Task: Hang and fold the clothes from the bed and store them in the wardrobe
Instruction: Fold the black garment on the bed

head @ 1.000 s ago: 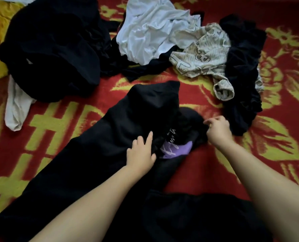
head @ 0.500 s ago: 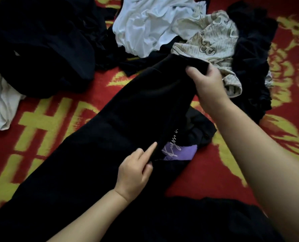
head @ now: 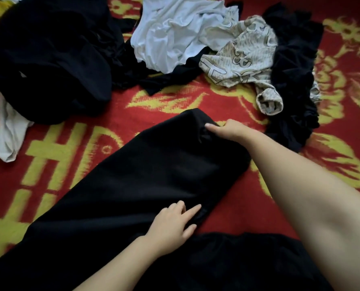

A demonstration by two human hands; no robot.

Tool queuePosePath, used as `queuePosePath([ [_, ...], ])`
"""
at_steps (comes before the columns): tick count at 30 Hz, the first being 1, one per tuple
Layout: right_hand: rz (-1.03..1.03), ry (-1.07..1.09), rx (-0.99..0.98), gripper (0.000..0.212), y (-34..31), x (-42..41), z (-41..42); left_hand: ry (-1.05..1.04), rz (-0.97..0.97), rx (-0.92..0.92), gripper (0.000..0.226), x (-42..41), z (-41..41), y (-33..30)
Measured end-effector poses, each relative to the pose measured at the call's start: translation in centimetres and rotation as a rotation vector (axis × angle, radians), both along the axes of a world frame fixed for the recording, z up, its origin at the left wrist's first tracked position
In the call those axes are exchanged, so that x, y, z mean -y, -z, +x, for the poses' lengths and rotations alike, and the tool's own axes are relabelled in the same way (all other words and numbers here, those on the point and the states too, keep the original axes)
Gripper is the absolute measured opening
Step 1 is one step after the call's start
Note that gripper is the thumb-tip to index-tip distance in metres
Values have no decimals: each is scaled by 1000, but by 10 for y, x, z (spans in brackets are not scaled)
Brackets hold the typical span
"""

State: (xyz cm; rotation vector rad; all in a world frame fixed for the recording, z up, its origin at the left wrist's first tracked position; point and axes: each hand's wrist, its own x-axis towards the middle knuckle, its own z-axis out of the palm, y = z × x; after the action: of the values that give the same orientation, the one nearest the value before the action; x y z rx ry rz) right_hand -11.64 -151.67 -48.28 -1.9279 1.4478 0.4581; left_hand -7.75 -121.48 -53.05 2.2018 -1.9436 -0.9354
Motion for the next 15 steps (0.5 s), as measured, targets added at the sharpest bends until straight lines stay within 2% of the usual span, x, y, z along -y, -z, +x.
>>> queuePosePath([
  [1, -12, -48, 61, 63, -3, 1, 6, -3, 9, -9, 59, 3, 0, 0],
  [3, -291, -56, 263, 33, -9, 4, 19, 2, 9, -6, 66, 7, 0, 1],
  [5, -647, -29, 376, 25, -8, 3, 24, -24, -22, -7, 71, 1, -1, 3],
  [6, -697, -32, 336, 27, -5, 4, 24, -33, -41, -10, 71, -3, -1, 4],
  [8, -591, -19, 132, 48, 6, 1, 16, -14, -120, 38, 69, -15, -3, 6],
  [10, -619, -117, 83, 65, 16, -15, 5, 21, -208, 128, 67, -24, -5, 10],
  [11, -660, -292, 119, 67, 20, -30, -5, 37, -220, 151, 67, -27, -7, 10],
  [13, -552, -727, 64, 65, 29, -60, -28, 74, -199, 229, 67, -29, -9, 11],
  [14, -438, -830, -35, 64, 32, -74, -44, 83, -160, 269, 67, -28, -12, 7],
  [15, -352, -802, -98, 63, 34, -82, -59, 85, -121, 297, 66, -26, -14, 4],
])
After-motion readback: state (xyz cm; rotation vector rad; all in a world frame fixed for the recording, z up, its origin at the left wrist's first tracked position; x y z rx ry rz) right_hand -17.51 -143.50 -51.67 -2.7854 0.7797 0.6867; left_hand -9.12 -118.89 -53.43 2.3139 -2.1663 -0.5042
